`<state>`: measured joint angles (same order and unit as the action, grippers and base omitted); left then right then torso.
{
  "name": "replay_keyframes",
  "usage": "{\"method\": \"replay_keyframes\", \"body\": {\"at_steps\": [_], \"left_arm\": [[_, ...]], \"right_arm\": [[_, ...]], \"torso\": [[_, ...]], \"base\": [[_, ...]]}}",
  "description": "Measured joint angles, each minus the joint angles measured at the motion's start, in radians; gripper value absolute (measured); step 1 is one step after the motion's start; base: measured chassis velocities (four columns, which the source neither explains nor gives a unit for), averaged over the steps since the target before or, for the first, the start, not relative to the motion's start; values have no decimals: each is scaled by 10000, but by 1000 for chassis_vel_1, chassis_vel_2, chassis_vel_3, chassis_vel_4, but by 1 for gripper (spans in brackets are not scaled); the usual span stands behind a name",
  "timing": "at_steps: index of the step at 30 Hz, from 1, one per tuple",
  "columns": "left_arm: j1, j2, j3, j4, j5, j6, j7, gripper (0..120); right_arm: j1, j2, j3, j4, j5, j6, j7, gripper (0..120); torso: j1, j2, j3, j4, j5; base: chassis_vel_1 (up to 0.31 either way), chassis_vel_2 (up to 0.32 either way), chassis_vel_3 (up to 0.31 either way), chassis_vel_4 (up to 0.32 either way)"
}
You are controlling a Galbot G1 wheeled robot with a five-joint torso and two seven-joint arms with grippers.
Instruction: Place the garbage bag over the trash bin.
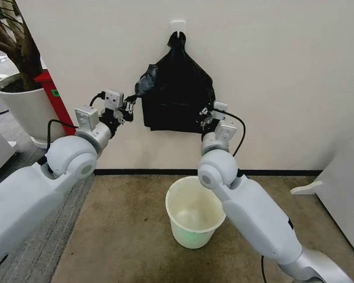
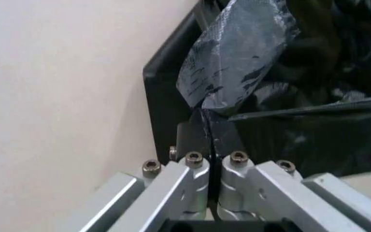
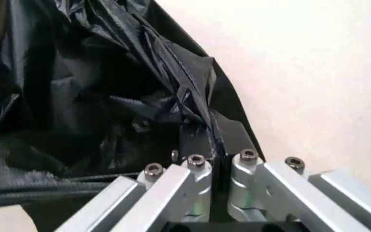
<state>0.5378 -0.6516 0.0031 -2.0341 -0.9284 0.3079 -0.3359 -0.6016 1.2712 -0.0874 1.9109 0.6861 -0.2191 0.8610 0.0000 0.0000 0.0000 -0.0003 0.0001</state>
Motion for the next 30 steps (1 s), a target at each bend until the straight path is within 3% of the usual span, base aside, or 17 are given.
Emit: {"method": "replay_keyframes", "body": {"at_steps": [15, 16, 22, 26, 30], "left_arm": [[1208, 391, -802, -493, -351, -60, -208, 0], [1768, 557, -1090, -735, -326, -194, -248, 0], [2222, 569, -1219, -1006, -324, -255, -360, 0], [3428, 682, -1451, -1423, -318, -424, -481, 0], [3800, 790, -1557, -1653, -315, -515, -520, 0]], "right_arm": [[-337, 125, 255, 230, 619, 605, -112, 0], [-697, 169, 396, 367, 619, 698, -187, 0], [-1253, 154, 522, 652, 614, 714, -206, 0], [-2792, -287, 1396, 1329, 611, 772, -489, 0], [-3305, -456, 1673, 1669, 648, 813, -797, 0]], "torso": [[0, 0, 1, 5, -2], [0, 0, 1, 5, 0], [0, 0, 0, 3, 0], [0, 0, -1, 0, 0], [-1, 1, -2, 2, 0]], "base": [[0, 0, 0, 0], [0, 0, 0, 0], [0, 0, 0, 0], [0, 0, 0, 0], [0, 0, 0, 0]]}}
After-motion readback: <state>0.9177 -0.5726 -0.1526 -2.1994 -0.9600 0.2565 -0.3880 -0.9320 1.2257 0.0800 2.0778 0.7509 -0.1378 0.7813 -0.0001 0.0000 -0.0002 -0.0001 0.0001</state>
